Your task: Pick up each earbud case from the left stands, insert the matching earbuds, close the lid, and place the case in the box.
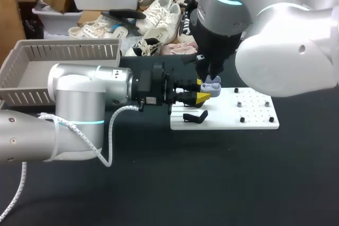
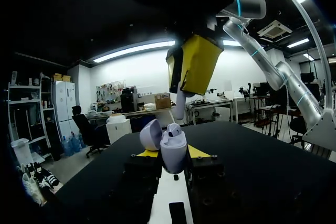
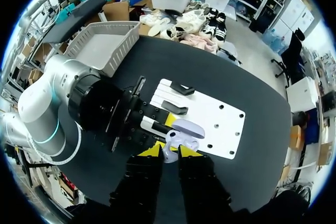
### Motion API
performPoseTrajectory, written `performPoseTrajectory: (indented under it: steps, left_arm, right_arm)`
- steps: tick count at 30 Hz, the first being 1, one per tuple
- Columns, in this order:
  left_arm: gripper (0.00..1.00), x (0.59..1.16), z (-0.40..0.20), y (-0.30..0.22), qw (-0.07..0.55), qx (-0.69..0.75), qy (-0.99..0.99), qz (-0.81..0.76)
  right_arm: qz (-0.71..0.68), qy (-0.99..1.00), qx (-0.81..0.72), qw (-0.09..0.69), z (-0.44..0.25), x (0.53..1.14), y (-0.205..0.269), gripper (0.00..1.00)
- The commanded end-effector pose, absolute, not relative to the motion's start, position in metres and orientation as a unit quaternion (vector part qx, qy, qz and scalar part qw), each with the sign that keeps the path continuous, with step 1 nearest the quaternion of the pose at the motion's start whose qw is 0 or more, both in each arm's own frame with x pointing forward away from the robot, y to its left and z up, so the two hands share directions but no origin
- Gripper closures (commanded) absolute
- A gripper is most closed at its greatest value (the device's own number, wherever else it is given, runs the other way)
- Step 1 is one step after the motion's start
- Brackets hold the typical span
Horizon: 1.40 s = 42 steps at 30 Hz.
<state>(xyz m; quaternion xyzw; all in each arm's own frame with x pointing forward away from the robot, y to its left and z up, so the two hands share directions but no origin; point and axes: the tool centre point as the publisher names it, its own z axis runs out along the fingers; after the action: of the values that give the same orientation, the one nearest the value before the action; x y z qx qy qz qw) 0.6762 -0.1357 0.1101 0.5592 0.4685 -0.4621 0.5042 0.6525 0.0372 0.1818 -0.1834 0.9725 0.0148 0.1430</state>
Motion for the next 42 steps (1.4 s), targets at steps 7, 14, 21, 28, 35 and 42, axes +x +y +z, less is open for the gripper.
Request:
performPoseTrajectory:
  steps: [7, 14, 21, 28, 35, 42]
  left_arm:
    - [1.0, 0.676, 0.11, -0.136, 0.506, 0.558, 0.469, -0.461]
    - [1.0, 0.676, 0.11, -0.136, 0.506, 0.558, 0.469, -0.461]
    - [1.0, 0.676, 0.11, -0.136, 0.506, 0.558, 0.469, -0.461]
    - [1.0, 0.676, 0.11, -0.136, 0.506, 0.558, 0.469, -0.461]
    - [1.0, 0.676, 0.11, -0.136, 0.506, 0.558, 0.469, -0.461]
    - [1.0, 0.676, 0.11, -0.136, 0.506, 0.558, 0.469, -0.461]
  right_arm:
    - [0.015, 0.973, -0.184, 0.14, 0.175, 0.656, 0.037, 1.0]
    - [0.015, 0.973, -0.186, 0.136, 0.171, 0.658, 0.038, 1.0]
    - [0.016, 0.973, -0.187, 0.133, 0.168, 0.66, 0.038, 1.0]
    - [0.015, 0.974, -0.183, 0.131, 0.165, 0.663, 0.037, 1.0]
    - [0.014, 0.974, -0.182, 0.132, 0.164, 0.666, 0.037, 1.0]
    - [0.014, 0.975, -0.182, 0.128, 0.162, 0.666, 0.037, 1.0]
